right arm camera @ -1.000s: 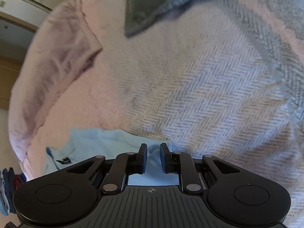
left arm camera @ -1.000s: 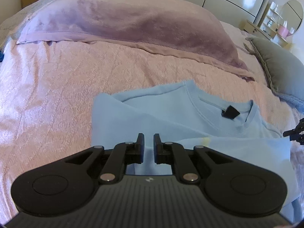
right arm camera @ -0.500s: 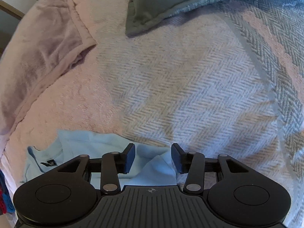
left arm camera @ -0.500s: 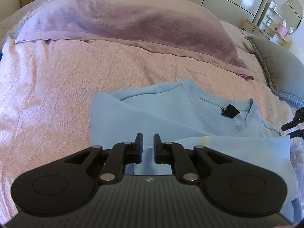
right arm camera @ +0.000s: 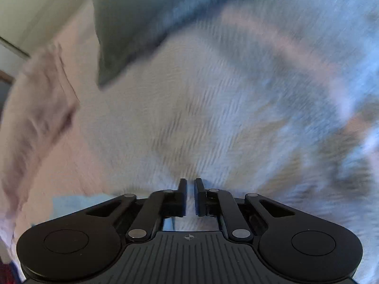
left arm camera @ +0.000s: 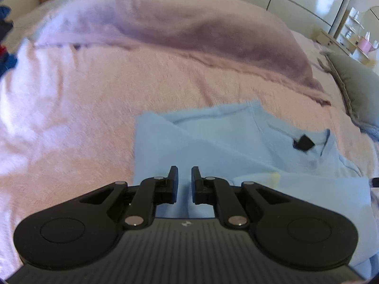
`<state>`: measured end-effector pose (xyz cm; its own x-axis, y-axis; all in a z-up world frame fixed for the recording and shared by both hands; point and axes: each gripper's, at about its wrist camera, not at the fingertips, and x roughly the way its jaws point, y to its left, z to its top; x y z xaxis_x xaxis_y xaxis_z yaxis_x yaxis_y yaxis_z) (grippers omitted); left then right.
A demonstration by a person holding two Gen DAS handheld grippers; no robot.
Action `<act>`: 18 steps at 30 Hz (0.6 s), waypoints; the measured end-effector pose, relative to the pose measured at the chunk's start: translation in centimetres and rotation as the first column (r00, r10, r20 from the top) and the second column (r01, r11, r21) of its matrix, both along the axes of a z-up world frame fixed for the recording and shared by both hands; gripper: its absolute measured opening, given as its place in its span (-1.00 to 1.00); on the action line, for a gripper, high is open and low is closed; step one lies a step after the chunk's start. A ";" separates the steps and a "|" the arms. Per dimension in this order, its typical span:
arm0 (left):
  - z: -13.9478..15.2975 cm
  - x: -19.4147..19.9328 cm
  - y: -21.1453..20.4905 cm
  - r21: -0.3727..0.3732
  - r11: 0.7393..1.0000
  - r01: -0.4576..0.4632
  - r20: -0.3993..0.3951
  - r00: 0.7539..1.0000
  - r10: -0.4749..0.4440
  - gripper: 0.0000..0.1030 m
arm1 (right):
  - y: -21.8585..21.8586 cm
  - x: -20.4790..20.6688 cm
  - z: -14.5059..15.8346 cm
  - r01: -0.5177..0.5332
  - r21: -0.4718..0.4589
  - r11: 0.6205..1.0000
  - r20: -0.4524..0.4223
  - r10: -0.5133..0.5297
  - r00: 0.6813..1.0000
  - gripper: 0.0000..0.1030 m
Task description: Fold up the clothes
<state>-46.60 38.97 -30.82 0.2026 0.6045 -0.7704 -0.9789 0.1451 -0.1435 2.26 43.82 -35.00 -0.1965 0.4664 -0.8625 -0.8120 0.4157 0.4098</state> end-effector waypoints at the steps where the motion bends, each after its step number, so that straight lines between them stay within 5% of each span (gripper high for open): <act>1: 0.4 0.2 -0.2 0.017 1.000 0.021 0.006 1.000 -0.021 -0.87 | -0.7 -0.9 0.7 -0.061 0.044 0.997 0.007 0.060 0.998 -0.86; 5: 0.2 2.7 -1.1 -0.004 0.975 0.222 0.052 0.974 -0.222 -0.84 | -3.3 -4.5 3.4 -0.304 0.200 0.931 0.063 0.297 0.953 -0.85; 8: -2.1 4.5 -1.0 -0.054 0.957 0.287 -0.040 0.956 -0.289 -0.76 | -3.2 -8.2 1.1 -0.494 0.103 0.863 0.235 0.461 0.855 -0.85; 10: -3.2 4.1 -0.4 -0.054 0.970 0.239 -0.092 0.966 -0.243 -0.76 | -3.0 -8.7 -0.7 -0.500 0.014 0.866 0.391 0.455 0.800 -0.89; 13: -1.2 2.0 -0.4 -0.004 0.994 0.105 -0.068 0.992 -0.105 -0.79 | -4.1 -7.5 1.7 -0.381 0.077 0.922 0.388 0.324 0.863 -0.87; 18: 1.8 -0.2 -4.6 0.015 0.989 0.144 -0.043 0.989 -0.144 -0.80 | -10.3 -9.2 5.5 -0.433 0.190 0.881 0.320 0.361 0.876 -0.84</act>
